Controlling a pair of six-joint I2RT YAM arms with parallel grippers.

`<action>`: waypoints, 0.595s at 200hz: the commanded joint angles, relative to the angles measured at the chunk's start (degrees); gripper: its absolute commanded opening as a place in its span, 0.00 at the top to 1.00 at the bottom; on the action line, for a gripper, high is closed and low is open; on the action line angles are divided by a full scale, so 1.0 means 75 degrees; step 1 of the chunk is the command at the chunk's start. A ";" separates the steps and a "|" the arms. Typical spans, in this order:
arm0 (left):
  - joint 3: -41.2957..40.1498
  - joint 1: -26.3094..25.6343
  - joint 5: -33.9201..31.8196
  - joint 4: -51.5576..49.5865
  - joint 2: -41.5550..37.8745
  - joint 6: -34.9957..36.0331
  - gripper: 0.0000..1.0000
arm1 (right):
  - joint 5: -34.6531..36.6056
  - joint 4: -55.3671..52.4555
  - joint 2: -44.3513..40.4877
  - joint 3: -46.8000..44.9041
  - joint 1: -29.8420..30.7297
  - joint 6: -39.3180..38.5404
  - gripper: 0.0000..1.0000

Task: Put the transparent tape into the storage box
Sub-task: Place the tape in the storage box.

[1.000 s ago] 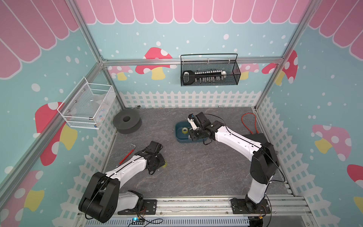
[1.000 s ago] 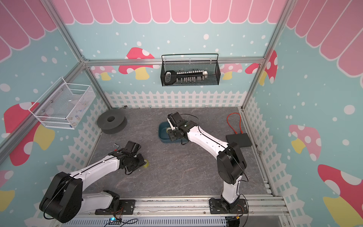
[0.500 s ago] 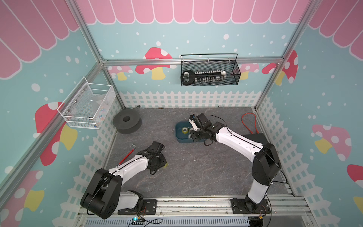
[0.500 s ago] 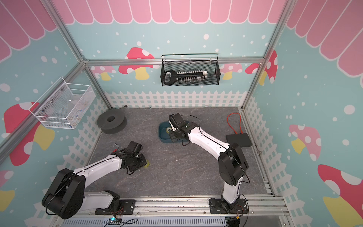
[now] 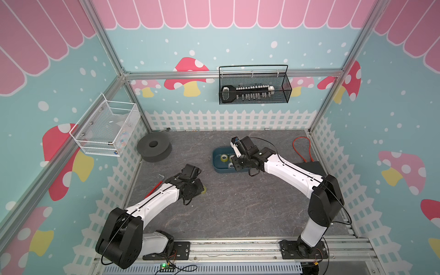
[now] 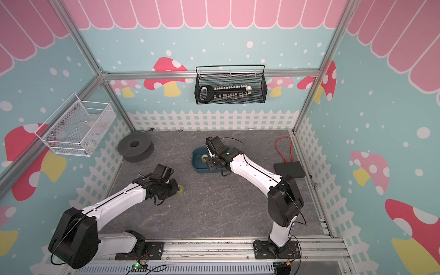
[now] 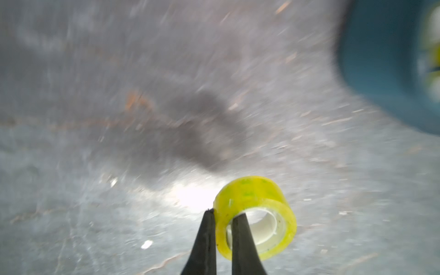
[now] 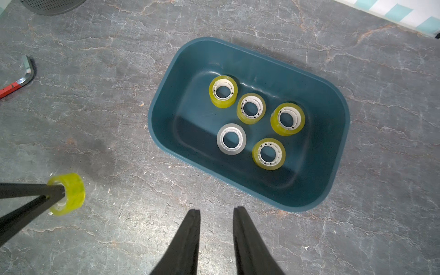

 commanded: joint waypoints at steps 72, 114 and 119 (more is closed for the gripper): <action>0.3720 -0.0393 -0.0520 -0.0309 0.1558 0.1831 0.98 | -0.0079 -0.0234 0.0066 0.0661 -0.0629 -0.0007 0.45; 0.4910 -0.0460 -0.0523 -0.0504 0.2459 0.2333 0.91 | -0.0267 -0.0261 0.0200 0.0998 -0.1123 -0.0154 0.44; 0.5045 -0.0460 -0.0536 -0.0530 0.2561 0.2392 0.90 | -0.0299 -0.0256 0.0214 0.1033 -0.1182 -0.0163 0.44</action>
